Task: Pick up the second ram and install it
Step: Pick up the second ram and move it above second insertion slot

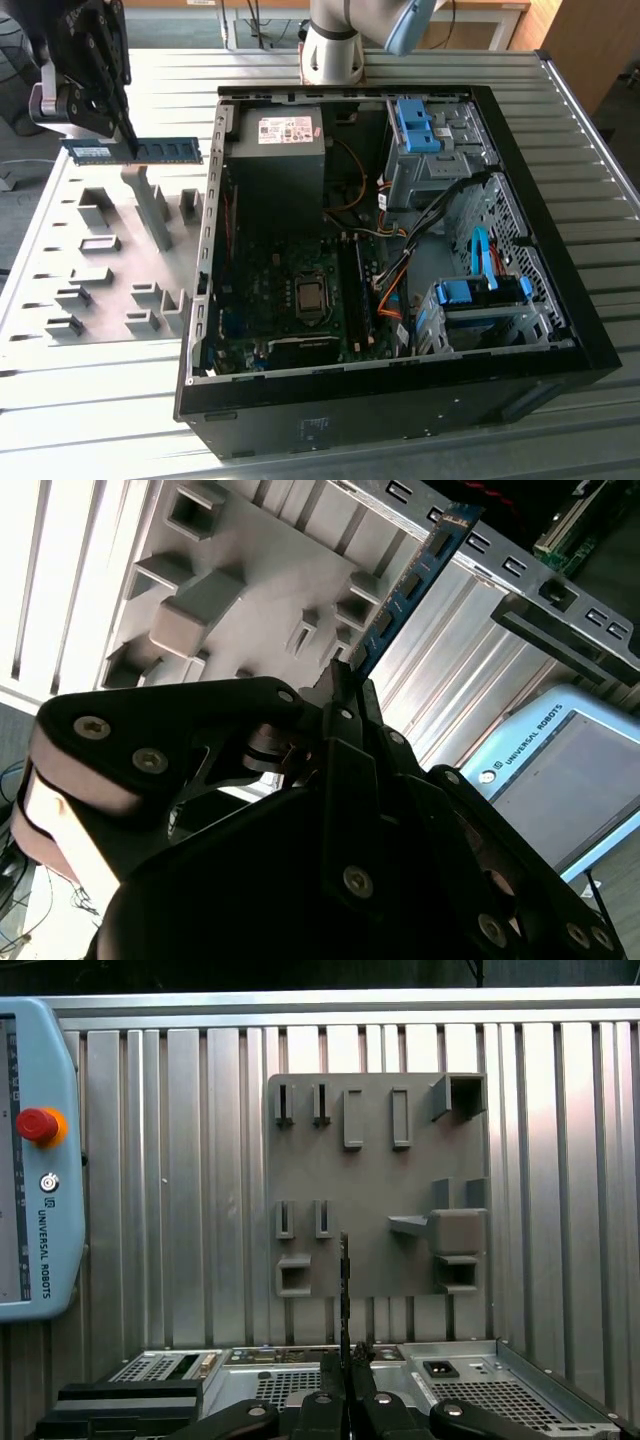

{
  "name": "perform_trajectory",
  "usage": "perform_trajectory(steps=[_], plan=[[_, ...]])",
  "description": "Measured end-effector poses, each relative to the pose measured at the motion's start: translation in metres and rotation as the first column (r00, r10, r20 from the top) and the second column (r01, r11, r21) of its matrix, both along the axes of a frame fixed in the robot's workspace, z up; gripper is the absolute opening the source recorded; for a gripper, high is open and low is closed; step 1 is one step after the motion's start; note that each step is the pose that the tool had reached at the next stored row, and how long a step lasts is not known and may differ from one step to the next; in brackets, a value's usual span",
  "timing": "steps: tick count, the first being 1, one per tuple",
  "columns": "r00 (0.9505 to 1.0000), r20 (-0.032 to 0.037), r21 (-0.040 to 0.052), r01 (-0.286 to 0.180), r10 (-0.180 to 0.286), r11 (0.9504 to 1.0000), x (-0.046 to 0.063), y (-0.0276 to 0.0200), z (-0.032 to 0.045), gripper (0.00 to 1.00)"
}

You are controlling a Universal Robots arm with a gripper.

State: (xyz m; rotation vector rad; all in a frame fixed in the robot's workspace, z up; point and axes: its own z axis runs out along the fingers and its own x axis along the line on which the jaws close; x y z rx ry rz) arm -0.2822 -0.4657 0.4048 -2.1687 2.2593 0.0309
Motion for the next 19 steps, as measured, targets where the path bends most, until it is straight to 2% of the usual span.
perform_trajectory(steps=[19], plan=[[1.0,0.0,0.0,0.0,0.0,1.0,0.012,0.0,0.0,0.14]])
